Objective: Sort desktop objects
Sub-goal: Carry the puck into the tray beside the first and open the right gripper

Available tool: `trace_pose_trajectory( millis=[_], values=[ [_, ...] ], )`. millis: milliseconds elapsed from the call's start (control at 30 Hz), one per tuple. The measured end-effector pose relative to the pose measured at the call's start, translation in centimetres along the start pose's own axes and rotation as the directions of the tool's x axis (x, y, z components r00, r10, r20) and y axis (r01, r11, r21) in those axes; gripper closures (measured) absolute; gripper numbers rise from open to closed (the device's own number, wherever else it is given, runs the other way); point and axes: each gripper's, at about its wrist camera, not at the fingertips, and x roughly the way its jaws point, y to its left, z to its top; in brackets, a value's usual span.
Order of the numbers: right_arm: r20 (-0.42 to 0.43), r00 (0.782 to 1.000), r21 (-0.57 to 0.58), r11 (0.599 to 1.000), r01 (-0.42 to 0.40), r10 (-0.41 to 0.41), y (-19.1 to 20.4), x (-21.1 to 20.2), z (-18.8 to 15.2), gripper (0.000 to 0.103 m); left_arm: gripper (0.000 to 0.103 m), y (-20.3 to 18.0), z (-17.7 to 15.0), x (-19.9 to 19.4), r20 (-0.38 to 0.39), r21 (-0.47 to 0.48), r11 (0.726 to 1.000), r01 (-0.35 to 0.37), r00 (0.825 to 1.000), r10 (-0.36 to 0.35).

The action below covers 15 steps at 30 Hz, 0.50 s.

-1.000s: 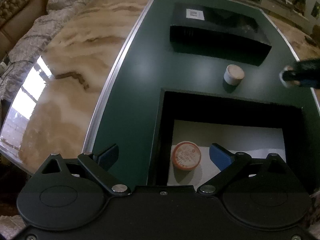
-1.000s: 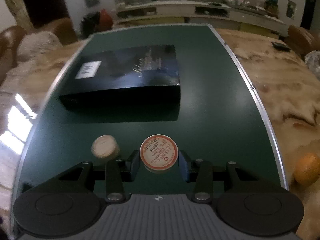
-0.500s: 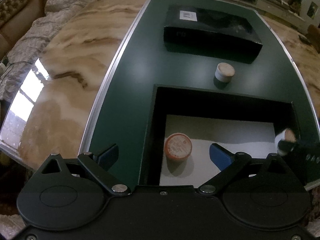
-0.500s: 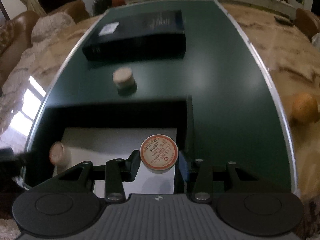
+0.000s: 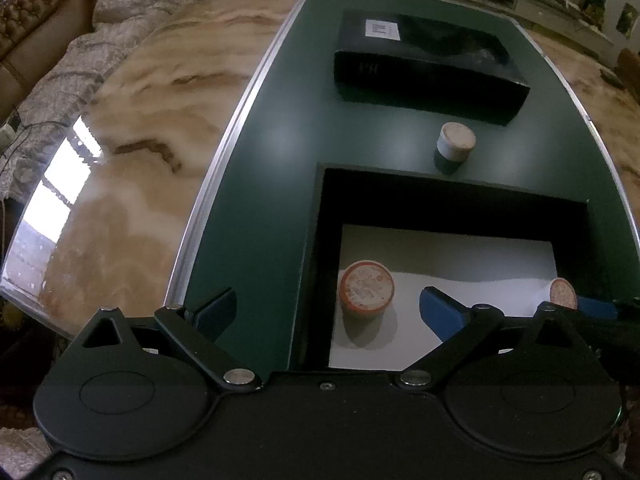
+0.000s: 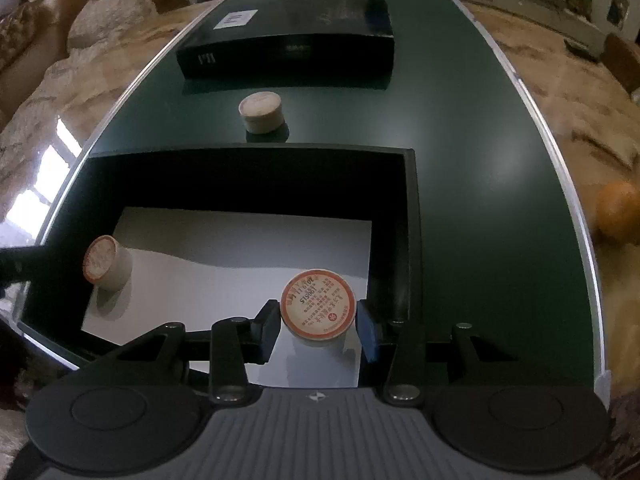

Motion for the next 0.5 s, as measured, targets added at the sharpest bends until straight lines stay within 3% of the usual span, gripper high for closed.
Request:
trace_pose_trajectory(
  millis=[500],
  values=[
    [0.022, 0.998, -0.067, 0.996, 0.064, -0.062, 1.2, 0.6, -0.4, 0.057, 0.003, 0.0, 0.0, 0.2, -0.004, 0.002, 1.0, -0.003, 1.0, 0.003]
  ],
)
